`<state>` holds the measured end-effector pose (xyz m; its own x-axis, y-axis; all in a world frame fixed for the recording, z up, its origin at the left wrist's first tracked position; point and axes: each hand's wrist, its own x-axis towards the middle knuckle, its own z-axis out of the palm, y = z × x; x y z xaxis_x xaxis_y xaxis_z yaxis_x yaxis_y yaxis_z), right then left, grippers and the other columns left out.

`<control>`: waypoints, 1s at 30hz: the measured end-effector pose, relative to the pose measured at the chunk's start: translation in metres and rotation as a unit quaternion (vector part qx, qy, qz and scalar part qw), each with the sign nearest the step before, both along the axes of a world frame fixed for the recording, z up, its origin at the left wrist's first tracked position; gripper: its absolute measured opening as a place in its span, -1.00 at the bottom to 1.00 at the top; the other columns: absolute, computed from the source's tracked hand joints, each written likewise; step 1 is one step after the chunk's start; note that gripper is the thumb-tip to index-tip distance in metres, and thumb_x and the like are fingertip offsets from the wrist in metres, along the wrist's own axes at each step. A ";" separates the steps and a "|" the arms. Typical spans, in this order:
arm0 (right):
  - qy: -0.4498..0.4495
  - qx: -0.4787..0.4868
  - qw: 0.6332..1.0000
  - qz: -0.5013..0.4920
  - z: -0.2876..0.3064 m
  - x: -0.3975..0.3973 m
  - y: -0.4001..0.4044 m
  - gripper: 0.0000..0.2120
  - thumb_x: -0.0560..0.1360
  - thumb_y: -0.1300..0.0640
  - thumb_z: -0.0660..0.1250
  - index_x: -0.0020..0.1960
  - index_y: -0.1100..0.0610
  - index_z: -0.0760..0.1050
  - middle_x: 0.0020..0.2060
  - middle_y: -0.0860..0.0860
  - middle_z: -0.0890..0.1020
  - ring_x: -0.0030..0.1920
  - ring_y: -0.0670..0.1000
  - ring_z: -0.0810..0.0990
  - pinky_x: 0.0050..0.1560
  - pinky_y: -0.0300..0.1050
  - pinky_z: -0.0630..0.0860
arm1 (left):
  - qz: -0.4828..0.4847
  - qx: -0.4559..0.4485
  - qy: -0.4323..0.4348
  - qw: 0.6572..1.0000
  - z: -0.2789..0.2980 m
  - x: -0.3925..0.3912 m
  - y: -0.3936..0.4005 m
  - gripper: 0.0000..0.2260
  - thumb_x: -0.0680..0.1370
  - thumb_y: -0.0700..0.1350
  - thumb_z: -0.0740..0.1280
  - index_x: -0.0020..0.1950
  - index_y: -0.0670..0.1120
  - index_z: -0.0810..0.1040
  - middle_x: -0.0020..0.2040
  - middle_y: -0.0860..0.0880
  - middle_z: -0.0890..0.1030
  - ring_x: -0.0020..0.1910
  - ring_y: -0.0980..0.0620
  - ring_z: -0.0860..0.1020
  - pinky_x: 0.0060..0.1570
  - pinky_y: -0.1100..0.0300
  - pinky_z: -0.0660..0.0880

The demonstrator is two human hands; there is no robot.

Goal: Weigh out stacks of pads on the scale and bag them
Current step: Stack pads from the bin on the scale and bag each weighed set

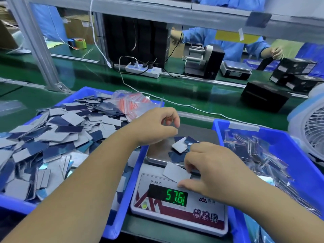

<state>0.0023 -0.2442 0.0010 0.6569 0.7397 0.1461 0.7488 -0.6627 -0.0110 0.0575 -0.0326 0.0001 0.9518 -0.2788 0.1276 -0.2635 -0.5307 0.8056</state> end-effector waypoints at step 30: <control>0.099 0.323 0.929 -0.149 0.004 0.020 -0.013 -0.79 0.46 0.22 0.40 -0.09 -0.11 0.60 -0.34 -0.26 0.57 -0.27 -0.18 0.50 -0.26 -0.43 0.34 | 0.002 -0.030 0.023 0.999 -0.003 0.001 -0.005 -0.79 0.53 0.18 0.27 -0.08 0.10 0.61 -0.27 0.18 0.52 -0.27 0.20 0.45 -0.14 0.19 0.41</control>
<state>0.0219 -0.2568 0.0049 0.8802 0.3205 0.3501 0.4732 -0.6485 -0.5962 0.0586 -0.0379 -0.0030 0.9581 -0.2685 0.1001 -0.2237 -0.4825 0.8469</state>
